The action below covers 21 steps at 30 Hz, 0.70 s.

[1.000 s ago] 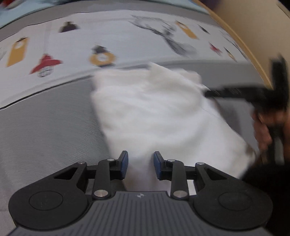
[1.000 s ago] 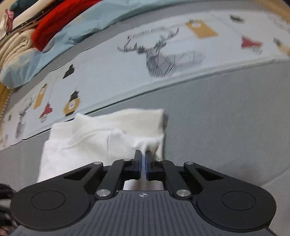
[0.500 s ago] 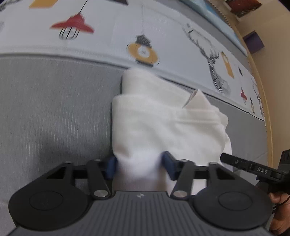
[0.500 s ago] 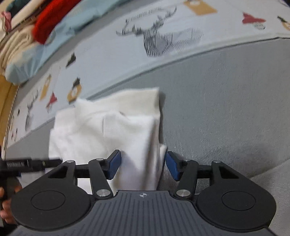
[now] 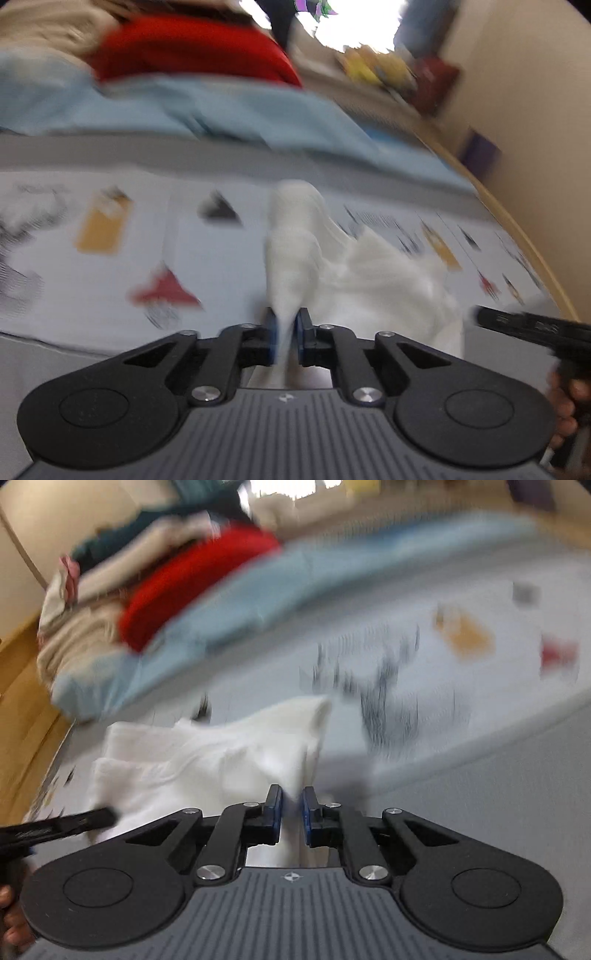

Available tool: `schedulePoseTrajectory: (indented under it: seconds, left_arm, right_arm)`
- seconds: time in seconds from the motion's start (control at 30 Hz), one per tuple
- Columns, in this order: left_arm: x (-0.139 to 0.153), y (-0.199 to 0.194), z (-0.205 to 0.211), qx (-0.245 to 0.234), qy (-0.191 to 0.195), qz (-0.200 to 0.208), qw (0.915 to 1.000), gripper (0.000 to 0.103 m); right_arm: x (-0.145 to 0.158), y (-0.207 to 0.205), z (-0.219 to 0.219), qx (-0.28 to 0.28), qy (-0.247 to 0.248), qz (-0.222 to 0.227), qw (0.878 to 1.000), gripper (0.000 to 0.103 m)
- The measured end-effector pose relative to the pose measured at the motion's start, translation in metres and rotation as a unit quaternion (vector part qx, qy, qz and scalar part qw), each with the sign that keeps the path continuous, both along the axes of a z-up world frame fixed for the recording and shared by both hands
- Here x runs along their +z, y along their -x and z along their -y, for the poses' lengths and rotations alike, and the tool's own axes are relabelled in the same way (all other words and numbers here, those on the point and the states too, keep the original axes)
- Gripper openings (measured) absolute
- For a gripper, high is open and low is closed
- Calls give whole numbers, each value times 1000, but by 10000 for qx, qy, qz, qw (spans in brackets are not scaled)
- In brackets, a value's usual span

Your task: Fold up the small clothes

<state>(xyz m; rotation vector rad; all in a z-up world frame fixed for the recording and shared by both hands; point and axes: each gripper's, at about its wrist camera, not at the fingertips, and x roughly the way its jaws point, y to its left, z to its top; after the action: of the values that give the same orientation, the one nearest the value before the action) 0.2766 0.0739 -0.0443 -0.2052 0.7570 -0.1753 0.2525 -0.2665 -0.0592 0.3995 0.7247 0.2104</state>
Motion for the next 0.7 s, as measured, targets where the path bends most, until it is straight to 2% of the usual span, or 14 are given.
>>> schedulePoseTrajectory:
  seconds: [0.07,0.13,0.2,0.3,0.33,0.4,0.43,0.5,0.53,0.57,0.63,0.7]
  left_arm:
    - [2,-2,-6,165,95,-15,9998,18]
    - [-1,-2,-7,70,223,-246,9994,19]
    - [-4,2,-3,-231,163,-398,9988,19]
    - [-20,10,6,-770,-8,-818,9937,19]
    - [-28,13,11,-960,-103,-1112,9891,19]
    - [-56,24,20,-1314,-453,-1860,9727,19]
    - [-66,32,25,-1491,-662,-1986,9664,18]
    - [-63,47,37,-1746,-1128,-1656,9641,19]
    - [-61,53,40,-1771,-1203,-1629,9631,21]
    - [-60,59,40,-1767,-1181,-1708,9621,24]
    - [-59,75,38,-1787,-1249,-1968,9559,24]
    - [-44,96,41,-1700,-1667,-1815,9541,27]
  right_arm:
    - [7,-5,1,-451,370,228,9980,26]
    - [7,-5,5,-424,150,194,9988,26]
    - [5,-2,2,45,-174,87,9998,26]
    - [-3,4,-23,1040,259,-199,9940,26]
    - [-8,8,-31,1297,513,-392,9895,25]
    - [-29,13,-46,1617,1236,-1010,9739,25]
    - [-42,16,-48,1624,1540,-1277,9662,25]
    - [-49,18,-46,1504,1707,-1429,9632,26]
    - [-47,18,-43,1437,1682,-1416,9649,25]
    - [-44,20,-40,1352,1699,-1388,9662,25]
    - [-35,29,-33,1072,1941,-1378,9653,26]
    - [-22,40,-24,819,1882,-1301,9700,26]
